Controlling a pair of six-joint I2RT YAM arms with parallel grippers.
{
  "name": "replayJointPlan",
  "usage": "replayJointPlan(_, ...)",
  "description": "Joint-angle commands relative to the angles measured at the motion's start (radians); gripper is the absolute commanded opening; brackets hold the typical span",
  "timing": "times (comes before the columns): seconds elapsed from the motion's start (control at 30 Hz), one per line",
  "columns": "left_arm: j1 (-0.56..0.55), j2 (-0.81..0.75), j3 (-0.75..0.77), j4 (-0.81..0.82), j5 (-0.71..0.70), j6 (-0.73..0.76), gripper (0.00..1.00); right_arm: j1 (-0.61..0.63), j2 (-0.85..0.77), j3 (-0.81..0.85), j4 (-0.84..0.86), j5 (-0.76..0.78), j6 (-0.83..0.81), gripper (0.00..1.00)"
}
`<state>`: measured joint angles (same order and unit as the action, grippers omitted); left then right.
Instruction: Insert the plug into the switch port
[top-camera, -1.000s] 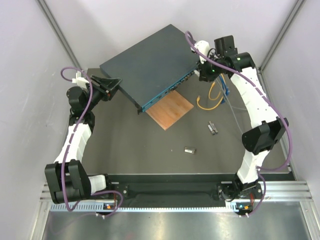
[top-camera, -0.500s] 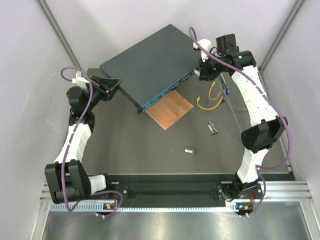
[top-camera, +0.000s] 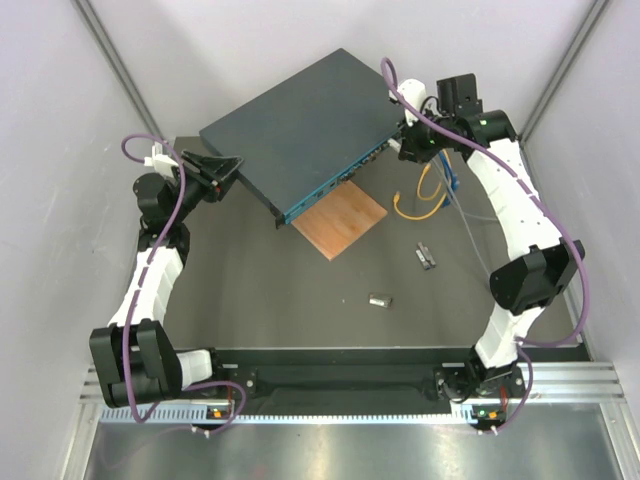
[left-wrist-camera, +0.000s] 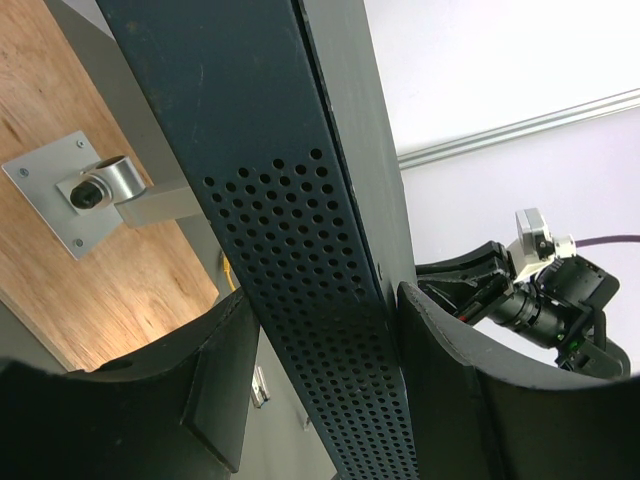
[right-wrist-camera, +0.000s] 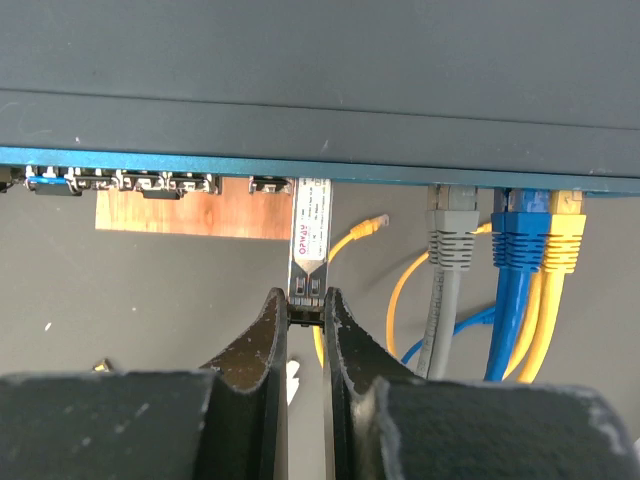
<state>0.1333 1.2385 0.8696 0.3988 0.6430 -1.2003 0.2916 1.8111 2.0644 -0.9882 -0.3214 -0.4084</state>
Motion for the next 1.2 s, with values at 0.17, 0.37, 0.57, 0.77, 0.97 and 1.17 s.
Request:
replayJointPlan(0.17, -0.012, -0.027, 0.003, 0.069, -0.011, 0.077, 0.00, -0.003, -0.122, -0.082, 0.284, -0.061, -0.043, 0.00)
replayJointPlan(0.37, -0.012, -0.030, 0.005, 0.071, -0.009, 0.077, 0.00, -0.003, -0.102, -0.092, 0.295, -0.068, -0.030, 0.00)
replayJointPlan(0.57, -0.012, -0.030, 0.002, 0.069, -0.013, 0.077, 0.00, -0.002, -0.082, -0.102, 0.348, -0.111, 0.005, 0.00)
replayJointPlan(0.77, -0.012, -0.028, 0.002, 0.069, -0.011, 0.079, 0.00, -0.002, -0.088, -0.113, 0.414, -0.148, 0.020, 0.00)
replayJointPlan(0.97, -0.012, -0.022, 0.005, 0.071, -0.011, 0.079, 0.00, -0.002, -0.091, -0.162, 0.470, -0.137, 0.006, 0.00)
replayJointPlan(1.17, -0.012, -0.017, 0.011, 0.069, -0.009, 0.080, 0.00, -0.002, -0.091, -0.176, 0.500, -0.139, 0.002, 0.00)
